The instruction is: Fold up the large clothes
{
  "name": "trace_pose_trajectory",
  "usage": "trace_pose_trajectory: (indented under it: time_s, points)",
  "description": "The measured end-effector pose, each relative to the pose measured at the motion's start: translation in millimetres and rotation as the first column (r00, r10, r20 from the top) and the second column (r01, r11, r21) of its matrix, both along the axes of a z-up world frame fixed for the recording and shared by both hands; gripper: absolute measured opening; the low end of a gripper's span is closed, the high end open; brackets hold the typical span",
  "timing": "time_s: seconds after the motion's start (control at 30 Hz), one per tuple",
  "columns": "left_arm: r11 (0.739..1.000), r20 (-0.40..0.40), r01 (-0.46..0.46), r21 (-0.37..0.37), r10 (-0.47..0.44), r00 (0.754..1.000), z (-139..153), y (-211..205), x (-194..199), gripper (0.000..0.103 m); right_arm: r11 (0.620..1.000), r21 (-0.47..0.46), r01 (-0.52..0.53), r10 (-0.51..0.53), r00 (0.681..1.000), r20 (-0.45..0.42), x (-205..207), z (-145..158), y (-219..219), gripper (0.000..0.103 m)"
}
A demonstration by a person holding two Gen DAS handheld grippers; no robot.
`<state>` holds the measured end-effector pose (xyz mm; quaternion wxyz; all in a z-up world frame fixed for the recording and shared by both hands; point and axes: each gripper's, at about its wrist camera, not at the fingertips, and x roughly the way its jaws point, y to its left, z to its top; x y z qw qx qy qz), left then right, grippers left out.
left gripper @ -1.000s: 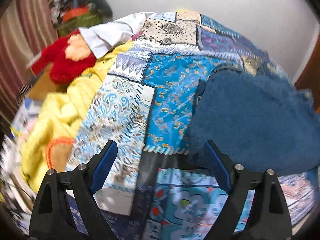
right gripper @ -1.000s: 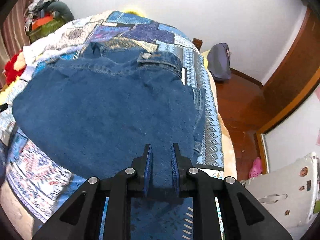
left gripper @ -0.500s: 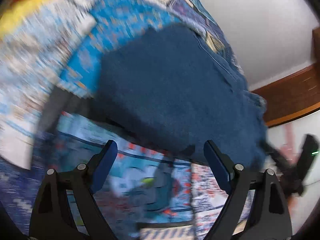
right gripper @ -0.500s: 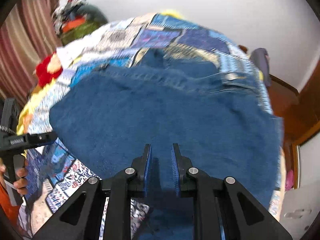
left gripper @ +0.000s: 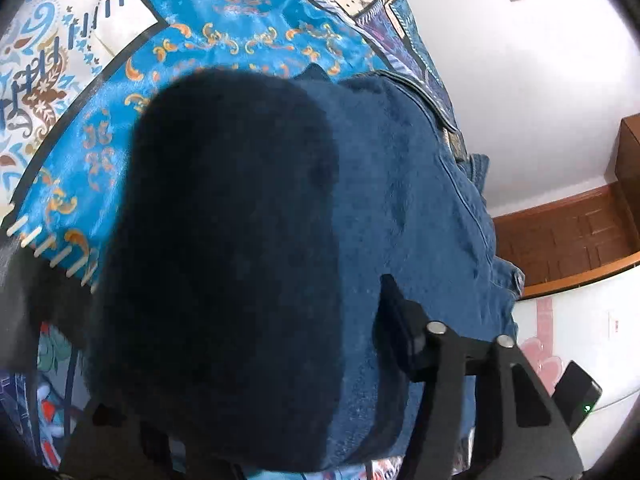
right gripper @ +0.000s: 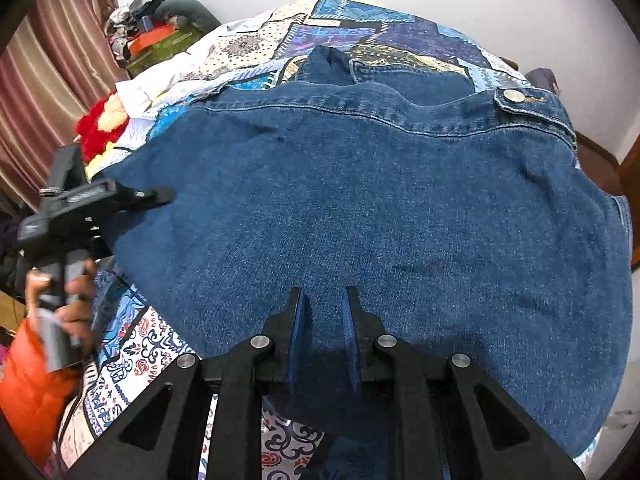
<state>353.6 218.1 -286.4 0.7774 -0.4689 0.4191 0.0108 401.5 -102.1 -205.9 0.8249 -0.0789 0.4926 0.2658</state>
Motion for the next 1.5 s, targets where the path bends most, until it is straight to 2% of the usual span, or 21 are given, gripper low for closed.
trace_pose_trajectory:
  time_s: [0.07,0.1,0.17,0.2,0.33,0.47,0.53,0.63,0.8,0.87,0.9,0.97,1.03,1.1,1.2,1.3,1.4,1.47,1.5]
  points:
    - [1.0,-0.004,-0.014,0.007,0.014,1.0,4.6,-1.5,0.2,0.044,1.0,0.001,0.006,-0.006,1.0,-0.005,0.9,0.3,2.1,0.015]
    - [0.999,-0.004,-0.015,0.034,0.015,1.0,11.5,-3.8,-1.2,0.041,1.0,-0.005,0.009,-0.009,1.0,-0.005,0.2,0.7,2.9,0.015]
    - [0.991,0.045,-0.019,0.13,0.013,0.999,33.4,-7.9,-9.4,0.025,1.0,-0.028,0.006,-0.006,1.0,-0.008,-0.3,2.6,5.6,0.015]
    - [0.982,0.08,-0.011,0.188,-0.005,0.997,48.1,-12.6,-13.7,0.023,0.999,-0.037,0.003,-0.003,1.0,-0.01,-0.1,3.6,6.5,0.015]
    - [0.941,0.161,-0.015,0.339,-0.042,0.986,106.2,-26.3,-31.2,0.02,0.999,-0.042,-0.034,0.033,0.999,-0.038,-3.6,14.9,14.9,0.015]
    - [0.899,0.199,-0.062,0.434,-0.029,0.98,144.1,-24.6,-49.9,0.019,0.993,0.073,-0.092,0.097,0.993,-0.068,-6.5,35.2,30.4,0.015]
    - [0.869,0.209,-0.093,0.485,-0.012,0.978,158.6,-22.5,-60.4,0.019,0.981,0.152,-0.125,0.14,0.986,-0.094,-6.8,42.6,47.3,0.015]
    - [0.83,0.199,-0.112,0.547,0.001,0.98,163.6,-24.6,-68.1,0.019,0.962,0.203,-0.183,0.217,0.963,-0.158,-7.3,35.4,82.2,0.015]
    - [0.776,0.139,-0.085,0.625,-0.003,0.99,152.8,-26.8,-71.8,0.019,0.951,0.141,-0.274,0.301,0.924,-0.234,-12.8,-12.3,136.7,0.015]
    - [0.726,0.12,-0.079,0.684,-0.005,0.993,149.6,-33.9,-73.7,0.019,0.946,0.18,-0.271,0.31,0.918,-0.246,-12.8,-23.6,140.6,0.015]
    - [0.716,0.121,-0.077,0.694,-0.01,0.993,150.8,-35.9,-73.6,0.019,0.945,0.188,-0.269,0.312,0.915,-0.255,-10.3,-23.2,139.9,0.015]
    - [0.714,0.136,-0.077,0.696,-0.026,0.99,155.6,-40.4,-72.7,0.019,0.943,0.211,-0.258,0.312,0.906,-0.287,-4.4,-21.1,135.9,0.015]
    - [0.7,0.155,-0.077,0.71,-0.049,0.987,166.0,-48.5,-68.9,0.019,0.944,0.25,-0.214,0.292,0.895,-0.337,4.9,-18.3,124.8,0.015]
    - [0.672,0.173,-0.076,0.736,-0.079,0.982,178.4,-59.5,-60.1,0.019,0.953,0.26,-0.158,0.248,0.899,-0.361,10.6,-10.3,107.7,0.015]
    - [0.641,0.212,-0.081,0.763,-0.13,0.969,199.4,-84.5,-50.7,0.019,0.959,0.26,-0.115,0.186,0.945,-0.268,8.3,15.2,66.0,0.015]
    - [0.624,0.269,-0.095,0.775,-0.189,0.944,221.1,-117.0,-41.7,0.018,0.968,0.248,-0.038,0.081,0.983,-0.166,0.0,38.9,8.3,0.015]
    - [0.591,0.286,-0.072,0.804,-0.276,0.918,235.8,-160.4,-29.8,0.018,0.961,0.268,0.071,-0.032,0.989,-0.147,-13.5,50.2,-53.4,0.015]
    - [0.571,0.274,-0.028,0.821,-0.351,0.895,237.8,-193.6,-20.7,0.018,0.951,0.27,0.151,-0.114,0.983,-0.146,-22.0,53.2,-92.1,0.015]
    - [0.552,0.248,0.02,0.833,-0.406,0.88,233.4,-214.8,-14.4,0.018,0.945,0.264,0.192,-0.16,0.977,-0.138,-28.5,54.3,-111.5,0.015]
